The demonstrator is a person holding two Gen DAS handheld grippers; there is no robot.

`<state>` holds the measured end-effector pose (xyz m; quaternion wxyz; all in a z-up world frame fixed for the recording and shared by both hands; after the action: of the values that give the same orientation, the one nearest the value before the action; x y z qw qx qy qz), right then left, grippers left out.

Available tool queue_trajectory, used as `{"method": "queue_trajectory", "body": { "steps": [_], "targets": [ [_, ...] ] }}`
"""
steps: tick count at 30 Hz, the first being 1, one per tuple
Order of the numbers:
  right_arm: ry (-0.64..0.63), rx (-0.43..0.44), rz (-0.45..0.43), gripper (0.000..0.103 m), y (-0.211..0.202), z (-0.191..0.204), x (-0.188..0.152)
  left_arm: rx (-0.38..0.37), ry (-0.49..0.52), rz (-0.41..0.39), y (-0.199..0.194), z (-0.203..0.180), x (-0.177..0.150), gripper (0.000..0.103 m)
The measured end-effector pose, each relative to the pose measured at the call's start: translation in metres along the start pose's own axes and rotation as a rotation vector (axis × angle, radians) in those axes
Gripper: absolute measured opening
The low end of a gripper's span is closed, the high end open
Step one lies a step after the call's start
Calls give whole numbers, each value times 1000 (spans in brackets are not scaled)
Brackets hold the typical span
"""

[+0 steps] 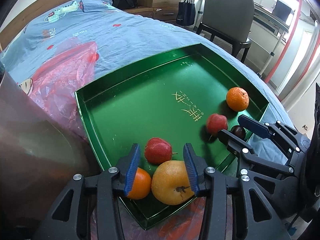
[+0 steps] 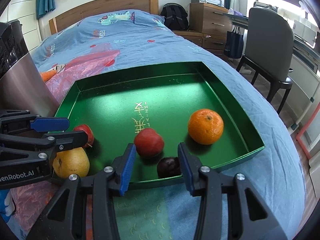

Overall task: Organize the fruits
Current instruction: 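Open the right tool to drop its plum while the left tool drops its plum, then move both open tools back over the remaining fruits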

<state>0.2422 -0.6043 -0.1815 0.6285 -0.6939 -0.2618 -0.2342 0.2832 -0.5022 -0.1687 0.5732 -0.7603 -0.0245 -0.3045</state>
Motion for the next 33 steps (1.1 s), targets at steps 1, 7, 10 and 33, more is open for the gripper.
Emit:
{"method": "queue_trajectory", "body": {
  "steps": [1, 7, 10, 33],
  "targets": [
    [0, 1, 1, 45, -1, 0, 0, -3, 1, -1, -2, 0, -1, 40],
    [-5, -8, -4, 55, -12, 3, -3, -19, 18, -4, -15, -6, -9, 41],
    [1, -15, -10, 55, -23, 3, -6, -36, 28, -5, -26, -9, -15, 41],
    [56, -6, -75, 62, -153, 49, -33, -57, 52, -80, -175, 35, -106, 43]
  ]
}}
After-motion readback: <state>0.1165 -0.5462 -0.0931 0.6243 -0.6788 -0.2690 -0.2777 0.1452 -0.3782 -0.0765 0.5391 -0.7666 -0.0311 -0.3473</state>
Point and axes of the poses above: each gripper's, at about its wrist camera, not at the fingertips, and y roughly the way its jaws point, z to its left, x to its top, the point moved 9 cm from there along y, roughly the way its jaws point, and after that the axes turned 10 degrees about -y, right-handed, at the moved point
